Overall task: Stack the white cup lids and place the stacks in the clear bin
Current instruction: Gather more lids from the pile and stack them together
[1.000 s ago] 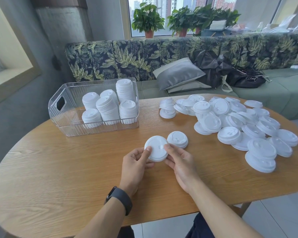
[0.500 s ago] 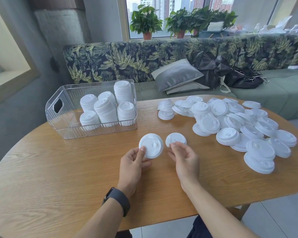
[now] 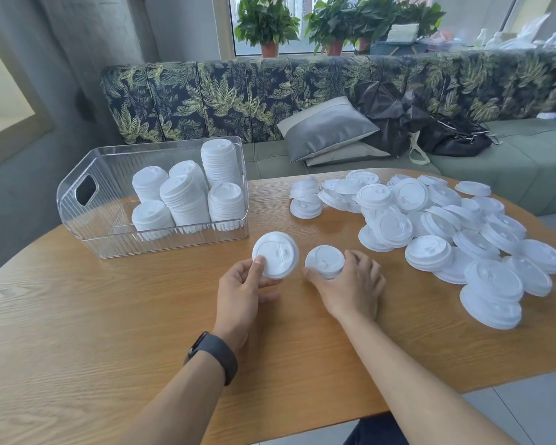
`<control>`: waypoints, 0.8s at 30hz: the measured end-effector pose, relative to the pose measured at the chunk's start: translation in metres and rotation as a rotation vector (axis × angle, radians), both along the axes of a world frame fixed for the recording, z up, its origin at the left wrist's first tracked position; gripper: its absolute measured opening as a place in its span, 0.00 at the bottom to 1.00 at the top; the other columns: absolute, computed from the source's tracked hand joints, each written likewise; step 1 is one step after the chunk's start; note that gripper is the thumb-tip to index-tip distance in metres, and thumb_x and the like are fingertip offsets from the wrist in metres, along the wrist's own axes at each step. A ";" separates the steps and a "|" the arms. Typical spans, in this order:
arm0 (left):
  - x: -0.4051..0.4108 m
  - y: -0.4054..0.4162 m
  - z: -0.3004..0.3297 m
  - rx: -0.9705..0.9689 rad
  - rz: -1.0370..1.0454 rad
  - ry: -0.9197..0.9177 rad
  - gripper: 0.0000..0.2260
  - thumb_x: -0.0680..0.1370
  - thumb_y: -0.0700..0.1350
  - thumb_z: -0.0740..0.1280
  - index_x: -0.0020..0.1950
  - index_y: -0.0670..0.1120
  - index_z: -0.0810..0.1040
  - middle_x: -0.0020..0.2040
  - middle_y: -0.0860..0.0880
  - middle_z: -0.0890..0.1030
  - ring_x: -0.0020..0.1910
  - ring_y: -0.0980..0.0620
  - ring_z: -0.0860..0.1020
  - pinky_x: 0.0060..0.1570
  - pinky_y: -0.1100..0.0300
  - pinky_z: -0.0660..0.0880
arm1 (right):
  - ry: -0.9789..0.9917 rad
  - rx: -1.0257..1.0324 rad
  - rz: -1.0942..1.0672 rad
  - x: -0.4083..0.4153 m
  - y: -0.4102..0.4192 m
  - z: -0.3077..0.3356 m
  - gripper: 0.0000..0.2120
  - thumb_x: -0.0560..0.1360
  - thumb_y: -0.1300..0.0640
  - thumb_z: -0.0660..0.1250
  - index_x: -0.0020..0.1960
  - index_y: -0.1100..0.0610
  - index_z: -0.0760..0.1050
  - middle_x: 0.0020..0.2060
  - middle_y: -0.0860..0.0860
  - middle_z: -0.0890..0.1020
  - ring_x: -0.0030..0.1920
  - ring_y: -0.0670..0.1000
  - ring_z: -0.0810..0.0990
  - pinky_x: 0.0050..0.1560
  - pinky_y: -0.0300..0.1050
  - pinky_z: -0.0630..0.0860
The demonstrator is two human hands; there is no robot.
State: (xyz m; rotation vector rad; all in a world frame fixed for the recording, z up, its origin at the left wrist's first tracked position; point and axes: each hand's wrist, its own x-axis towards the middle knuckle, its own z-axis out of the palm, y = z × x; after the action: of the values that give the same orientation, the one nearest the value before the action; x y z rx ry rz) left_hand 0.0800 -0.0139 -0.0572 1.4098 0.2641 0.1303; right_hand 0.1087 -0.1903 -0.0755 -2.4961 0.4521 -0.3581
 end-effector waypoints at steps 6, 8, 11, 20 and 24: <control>0.000 0.000 0.004 -0.039 0.013 0.004 0.15 0.84 0.50 0.66 0.58 0.38 0.80 0.50 0.41 0.87 0.48 0.45 0.88 0.43 0.50 0.85 | -0.156 0.251 0.048 -0.004 -0.001 0.006 0.41 0.66 0.37 0.79 0.74 0.47 0.69 0.70 0.48 0.73 0.71 0.52 0.68 0.69 0.49 0.68; -0.002 0.001 0.005 -0.066 0.023 0.010 0.14 0.85 0.49 0.66 0.57 0.37 0.79 0.48 0.41 0.87 0.47 0.44 0.88 0.41 0.52 0.85 | -0.251 0.423 0.117 -0.011 0.000 0.009 0.40 0.67 0.46 0.82 0.74 0.46 0.68 0.69 0.44 0.74 0.69 0.46 0.71 0.64 0.42 0.69; -0.006 0.000 0.006 -0.089 0.032 0.011 0.13 0.85 0.48 0.66 0.54 0.38 0.79 0.44 0.43 0.87 0.47 0.42 0.88 0.39 0.55 0.83 | -0.345 0.588 0.218 -0.020 -0.001 0.011 0.40 0.68 0.60 0.82 0.73 0.44 0.67 0.65 0.33 0.74 0.64 0.32 0.74 0.65 0.34 0.71; -0.029 0.001 0.015 -0.126 0.019 0.028 0.12 0.85 0.48 0.64 0.50 0.39 0.77 0.37 0.41 0.86 0.39 0.44 0.87 0.37 0.57 0.82 | -0.136 1.068 0.213 -0.039 -0.003 0.021 0.33 0.71 0.65 0.79 0.68 0.47 0.67 0.44 0.46 0.89 0.48 0.42 0.86 0.53 0.38 0.74; -0.037 0.000 0.018 -0.125 0.020 0.033 0.12 0.85 0.47 0.64 0.50 0.39 0.78 0.35 0.43 0.85 0.39 0.44 0.87 0.37 0.56 0.82 | -0.136 1.214 0.219 -0.043 -0.007 0.024 0.15 0.76 0.65 0.74 0.61 0.56 0.79 0.44 0.47 0.89 0.45 0.43 0.84 0.53 0.40 0.77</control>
State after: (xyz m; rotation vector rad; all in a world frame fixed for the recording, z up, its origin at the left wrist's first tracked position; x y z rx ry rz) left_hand 0.0435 -0.0135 -0.0396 1.2866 0.3089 0.1057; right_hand 0.0662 -0.1973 -0.0518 -1.3051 0.2152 -0.0930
